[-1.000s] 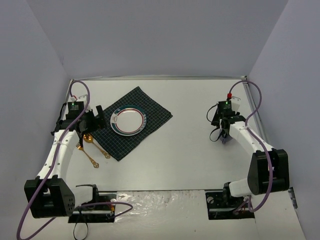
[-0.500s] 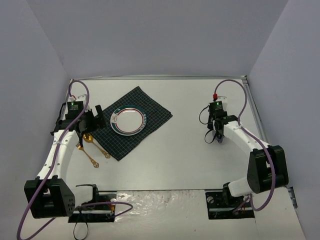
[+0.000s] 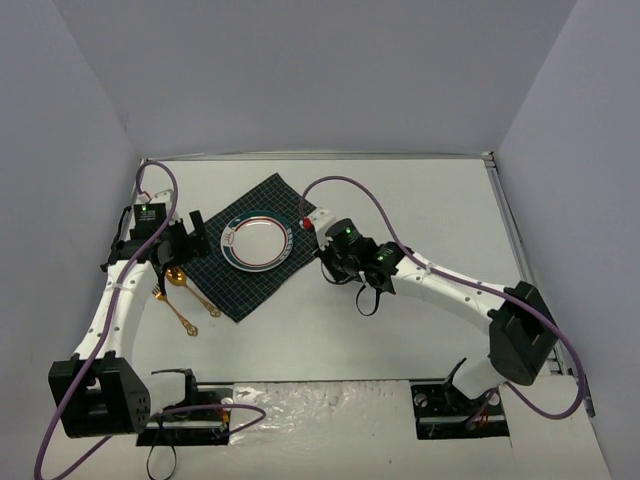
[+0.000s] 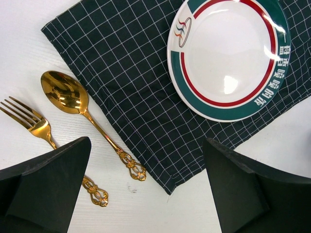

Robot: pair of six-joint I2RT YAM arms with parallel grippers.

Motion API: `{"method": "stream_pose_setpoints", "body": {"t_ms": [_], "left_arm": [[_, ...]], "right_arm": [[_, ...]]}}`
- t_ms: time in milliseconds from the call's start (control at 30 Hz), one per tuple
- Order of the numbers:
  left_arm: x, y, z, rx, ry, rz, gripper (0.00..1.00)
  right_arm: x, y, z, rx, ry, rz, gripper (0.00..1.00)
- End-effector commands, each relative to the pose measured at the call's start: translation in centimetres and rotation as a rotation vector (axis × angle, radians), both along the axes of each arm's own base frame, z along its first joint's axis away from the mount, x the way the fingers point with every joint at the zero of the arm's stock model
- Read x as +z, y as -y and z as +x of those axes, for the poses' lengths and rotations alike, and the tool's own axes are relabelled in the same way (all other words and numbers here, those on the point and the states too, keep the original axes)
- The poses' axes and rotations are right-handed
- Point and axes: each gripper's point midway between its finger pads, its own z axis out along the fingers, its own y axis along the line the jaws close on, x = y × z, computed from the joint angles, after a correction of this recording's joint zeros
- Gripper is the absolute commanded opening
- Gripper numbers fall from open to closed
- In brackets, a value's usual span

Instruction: Set the dinner table for one person

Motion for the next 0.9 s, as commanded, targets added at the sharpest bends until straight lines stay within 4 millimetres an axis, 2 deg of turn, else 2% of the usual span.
{"method": "stream_pose_setpoints", "body": {"t_ms": [0, 33, 133, 233, 500, 700, 867], "left_arm": [[1.5, -0.7, 0.6, 0.017, 0.063, 0.024, 0.97], [1.6, -0.7, 0.6, 0.017, 0.063, 0.025, 0.97], [1.5, -0.8, 0.6, 0.02, 0.063, 0.025, 0.97], [1.5, -0.8, 0.6, 0.018, 0.062, 0.027, 0.97], [1.2, -0.8, 0.7, 0.018, 0.053, 0.023, 0.97], [1.0, -0.6, 0.8, 0.012, 0.044, 0.012, 0.97], [0.9, -0.3, 0.7, 0.004, 0.046, 0.01, 0.97]], "right_arm": [[2.4, -4.3, 0.1, 0.166, 0.098, 0.055, 0.0], [2.1, -5.4, -0.5, 0.214, 0.097, 0.063, 0.0], [1.8, -7.2, -1.7, 0.308, 0.097, 0.065, 0.0], [0.9, -8.3, -2.7, 0.39, 0.081, 0.063, 0.0], [-1.2, -8.7, -4.1, 0.476, 0.039, 0.039, 0.01], [-2.0, -8.8, -4.3, 0.483, 0.017, 0.033, 0.18], [-1.5, -8.8, -4.4, 0.485, 0.022, 0.039, 0.29]]}}
